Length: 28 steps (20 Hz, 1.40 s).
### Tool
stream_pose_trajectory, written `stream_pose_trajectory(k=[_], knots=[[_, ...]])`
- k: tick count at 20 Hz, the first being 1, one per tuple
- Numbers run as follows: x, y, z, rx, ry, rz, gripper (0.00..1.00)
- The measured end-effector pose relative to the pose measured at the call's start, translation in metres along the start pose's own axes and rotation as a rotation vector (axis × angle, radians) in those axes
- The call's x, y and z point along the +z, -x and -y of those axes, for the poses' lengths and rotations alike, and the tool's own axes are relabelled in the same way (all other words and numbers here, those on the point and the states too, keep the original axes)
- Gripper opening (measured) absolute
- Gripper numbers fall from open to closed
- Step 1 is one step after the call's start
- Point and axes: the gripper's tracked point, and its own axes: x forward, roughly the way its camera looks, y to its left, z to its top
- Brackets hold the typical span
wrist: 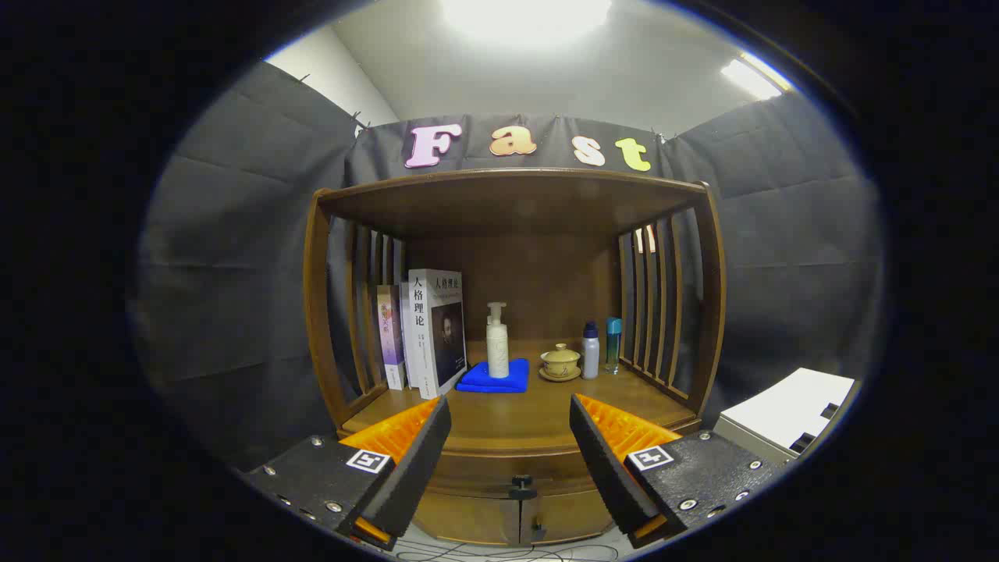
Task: Pull open the drawer, take out the items inside it, and place them on the countertop above the cabinet.
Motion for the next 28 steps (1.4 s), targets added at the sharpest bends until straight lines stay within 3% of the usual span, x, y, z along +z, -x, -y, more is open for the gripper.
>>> stream_pose_trajectory(k=[6,11,23,28], knots=[[-0.005,-0.002,0.009,0.002,-0.036,-0.01,0.95],[-0.021,-0.001,0.02,-0.001,0.023,-0.005,0.95],[-0.058,0.001,0.009,-0.01,-0.019,0.01,0.95],[-0.093,-0.014,-0.011,0.023,0.013,0.0,0.95]])
